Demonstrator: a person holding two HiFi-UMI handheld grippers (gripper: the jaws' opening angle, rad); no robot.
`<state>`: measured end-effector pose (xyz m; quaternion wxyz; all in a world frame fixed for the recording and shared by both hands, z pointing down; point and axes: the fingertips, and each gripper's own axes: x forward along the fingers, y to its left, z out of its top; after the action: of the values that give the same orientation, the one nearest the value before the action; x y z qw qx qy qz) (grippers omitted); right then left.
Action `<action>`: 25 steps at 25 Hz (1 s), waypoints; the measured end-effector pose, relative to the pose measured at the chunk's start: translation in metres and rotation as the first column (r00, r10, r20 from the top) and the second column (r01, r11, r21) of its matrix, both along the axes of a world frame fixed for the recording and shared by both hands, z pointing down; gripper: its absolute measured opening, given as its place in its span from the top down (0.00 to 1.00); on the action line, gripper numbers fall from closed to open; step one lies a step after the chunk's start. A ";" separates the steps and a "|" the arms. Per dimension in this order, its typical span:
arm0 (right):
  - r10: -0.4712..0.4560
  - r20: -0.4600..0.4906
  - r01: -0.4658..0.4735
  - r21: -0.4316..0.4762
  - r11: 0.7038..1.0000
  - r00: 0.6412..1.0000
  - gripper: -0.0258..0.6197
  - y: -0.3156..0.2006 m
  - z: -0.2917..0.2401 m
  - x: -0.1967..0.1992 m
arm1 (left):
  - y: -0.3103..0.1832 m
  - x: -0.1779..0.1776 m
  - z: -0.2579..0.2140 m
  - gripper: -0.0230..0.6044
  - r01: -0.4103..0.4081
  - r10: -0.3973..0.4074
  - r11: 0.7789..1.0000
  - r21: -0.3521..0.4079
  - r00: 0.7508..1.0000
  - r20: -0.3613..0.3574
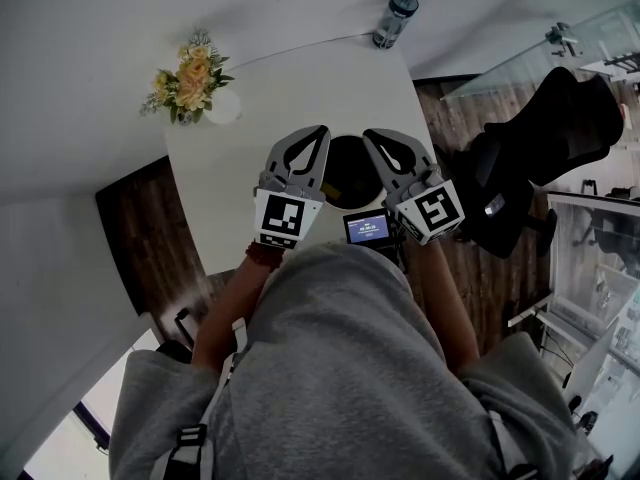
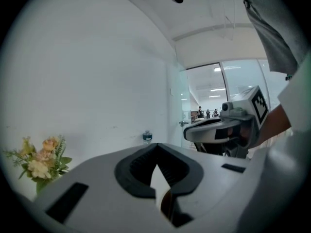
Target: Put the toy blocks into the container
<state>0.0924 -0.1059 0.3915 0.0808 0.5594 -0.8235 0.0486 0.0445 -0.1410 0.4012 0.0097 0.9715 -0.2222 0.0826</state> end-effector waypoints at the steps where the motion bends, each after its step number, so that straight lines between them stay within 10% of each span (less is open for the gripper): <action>1: -0.003 -0.004 0.003 0.001 1.000 1.000 0.96 0.001 0.000 -0.001 | 0.001 0.000 0.002 0.95 -0.005 0.005 1.000 -0.002 1.000 0.002; 25: 0.029 0.032 -0.029 0.006 1.000 0.999 0.96 0.027 0.004 0.015 | 0.026 0.008 0.032 0.95 -0.029 0.032 0.998 -0.048 0.998 0.058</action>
<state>0.1079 -0.0791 0.3959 0.0649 0.5709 -0.8165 0.0559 0.0523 -0.1151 0.4337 0.0248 0.9714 -0.2054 0.1164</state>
